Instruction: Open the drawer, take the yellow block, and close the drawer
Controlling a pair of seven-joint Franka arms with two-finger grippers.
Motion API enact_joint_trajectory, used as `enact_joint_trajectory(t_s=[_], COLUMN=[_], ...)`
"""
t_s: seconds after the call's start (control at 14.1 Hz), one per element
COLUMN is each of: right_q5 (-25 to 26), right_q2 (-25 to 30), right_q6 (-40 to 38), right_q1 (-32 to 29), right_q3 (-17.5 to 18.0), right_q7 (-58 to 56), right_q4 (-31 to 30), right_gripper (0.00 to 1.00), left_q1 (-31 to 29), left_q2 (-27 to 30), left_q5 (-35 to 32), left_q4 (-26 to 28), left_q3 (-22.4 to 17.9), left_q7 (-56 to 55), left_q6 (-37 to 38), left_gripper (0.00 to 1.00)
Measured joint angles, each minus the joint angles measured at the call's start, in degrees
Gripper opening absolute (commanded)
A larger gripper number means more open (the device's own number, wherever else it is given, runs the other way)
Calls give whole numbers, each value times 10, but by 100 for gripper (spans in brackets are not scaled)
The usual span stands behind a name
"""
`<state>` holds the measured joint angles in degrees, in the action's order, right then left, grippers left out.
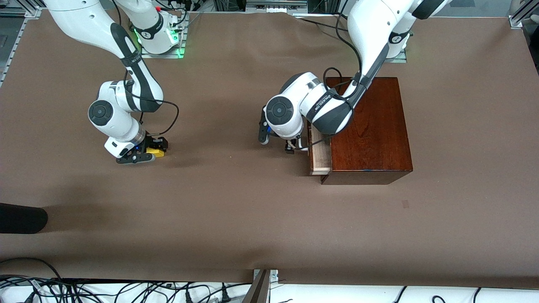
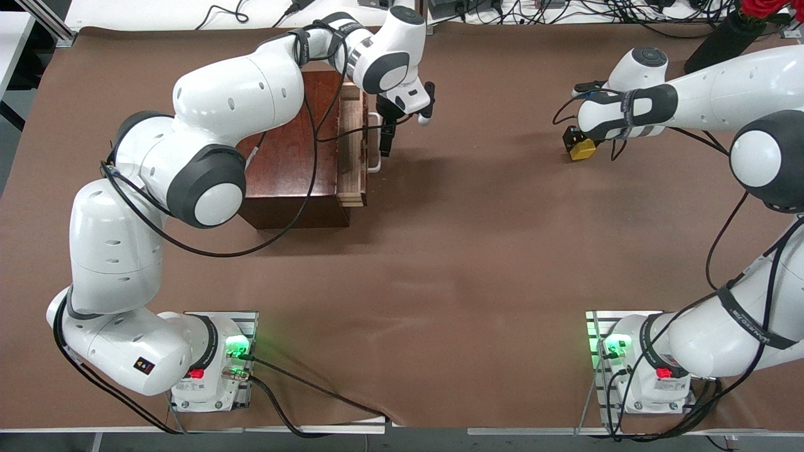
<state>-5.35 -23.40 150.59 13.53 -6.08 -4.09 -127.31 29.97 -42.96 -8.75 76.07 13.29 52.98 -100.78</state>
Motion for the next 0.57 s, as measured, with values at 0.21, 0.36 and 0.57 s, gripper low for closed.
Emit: enact_joint_trajectory(t_s=[0.21, 0.36, 0.57], right_q5=[0, 0, 0], right_q2=[21, 58, 134], right_q6=[-2, -39, -146], right_q1=[-2, -2, -3], right_q3=[-1, -1, -1], right_q7=[0, -2, -4], right_q4=[9, 23, 62], right_gripper=[100, 100, 100], left_q1=[-13, -21, -22], left_q2=[4, 6, 14], left_q5=[-24, -25, -25], left_q4=[0, 0, -2], left_q3=[-6, -7, -7], left_q7=[4, 6, -7], left_q6=[25, 29, 29], left_gripper=[100, 100, 100])
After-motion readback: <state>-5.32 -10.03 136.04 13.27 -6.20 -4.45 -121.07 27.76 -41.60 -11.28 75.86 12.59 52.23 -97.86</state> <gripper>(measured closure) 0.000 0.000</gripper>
